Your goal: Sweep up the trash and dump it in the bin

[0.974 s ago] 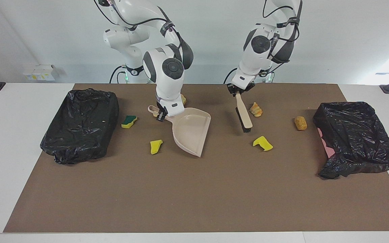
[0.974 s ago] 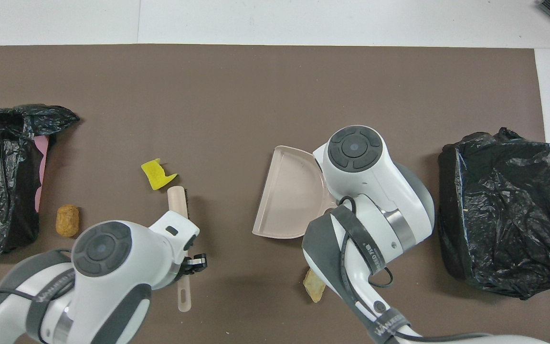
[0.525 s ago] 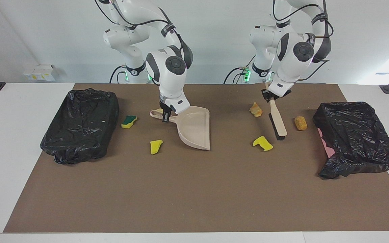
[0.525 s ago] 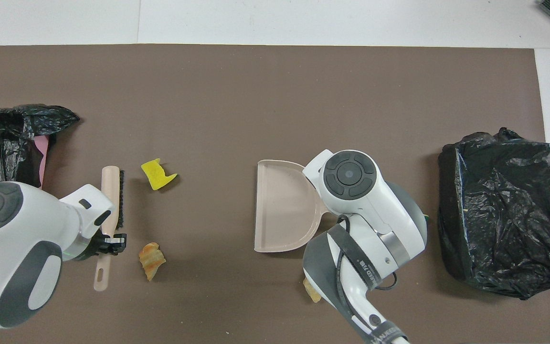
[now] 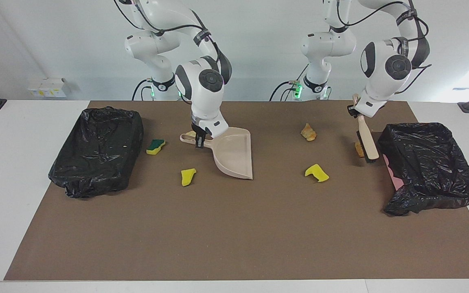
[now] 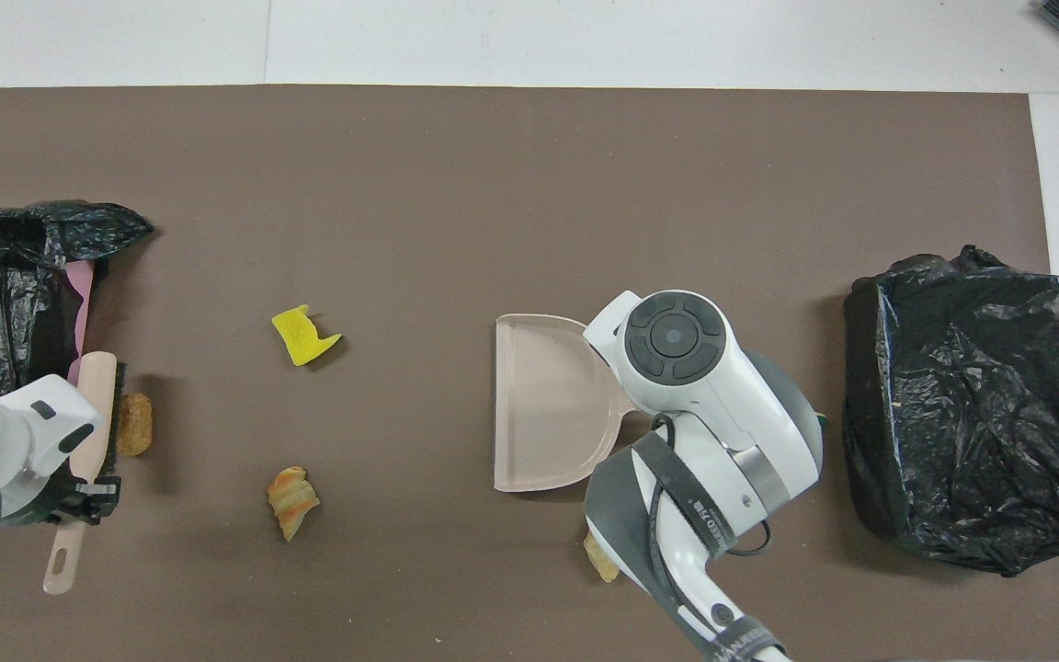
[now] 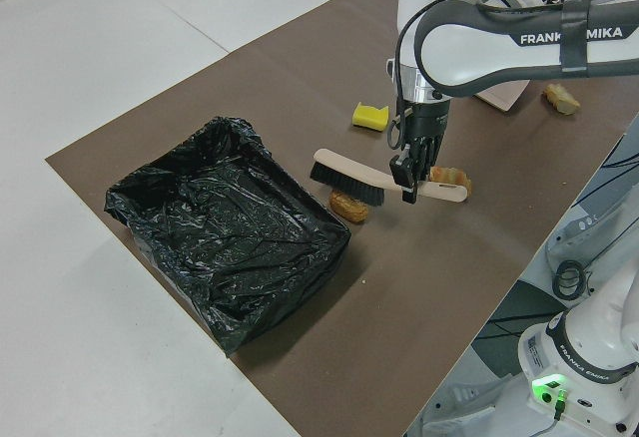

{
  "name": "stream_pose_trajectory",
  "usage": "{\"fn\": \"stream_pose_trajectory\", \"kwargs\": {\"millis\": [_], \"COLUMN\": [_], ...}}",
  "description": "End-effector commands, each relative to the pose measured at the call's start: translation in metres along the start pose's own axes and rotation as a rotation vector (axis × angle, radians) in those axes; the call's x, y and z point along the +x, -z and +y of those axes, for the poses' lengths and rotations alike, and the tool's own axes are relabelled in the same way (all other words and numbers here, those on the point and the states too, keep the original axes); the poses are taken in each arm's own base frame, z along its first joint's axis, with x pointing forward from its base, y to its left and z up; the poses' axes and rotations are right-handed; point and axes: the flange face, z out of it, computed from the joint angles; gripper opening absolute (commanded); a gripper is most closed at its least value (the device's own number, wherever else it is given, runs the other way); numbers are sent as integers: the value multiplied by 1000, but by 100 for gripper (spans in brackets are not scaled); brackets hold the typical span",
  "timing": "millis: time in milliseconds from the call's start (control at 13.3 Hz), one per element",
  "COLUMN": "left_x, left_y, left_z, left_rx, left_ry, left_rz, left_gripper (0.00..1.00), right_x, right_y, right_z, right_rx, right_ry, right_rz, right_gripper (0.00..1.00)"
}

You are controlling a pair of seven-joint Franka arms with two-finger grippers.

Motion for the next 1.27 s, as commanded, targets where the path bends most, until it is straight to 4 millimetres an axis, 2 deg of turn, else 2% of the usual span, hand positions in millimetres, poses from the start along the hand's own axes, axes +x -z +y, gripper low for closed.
{"fn": "stream_pose_trajectory", "kwargs": {"millis": [0, 75, 300, 600, 750, 825, 900, 1199], "left_x": [-41, -48, -40, -17, -11, -8, -1, 27], "left_y": [-24, -32, -36, -42, -33, -24, -14, 15], "left_z": [-15, -22, -13, 41, 72, 95, 109, 119], "left_rx": [8, 0, 1, -72, -113, -143, -185, -212], "left_ry": [37, 57, 48, 12, -38, -68, -70, -80], "left_rz": [32, 40, 52, 74, 107, 110, 103, 115], "left_gripper": [0, 0, 0, 0, 0, 0, 0, 0], "right_x": [-6, -6, -7, -8, -7, -7, -7, -7], "right_y": [2, 2, 2, 2, 2, 3, 2, 3], "right_z": [-2, -2, -3, -2, -3, -3, -4, -3], "right_rx": [-26, -26, -25, -22, -21, -23, -19, -19], "right_ry": [31, 26, 24, 23, 21, 21, 21, 19], "right_rz": [-1, -1, -2, -3, -4, -3, -4, -4], "right_gripper": [0, 0, 0, 0, 0, 0, 0, 0]}}
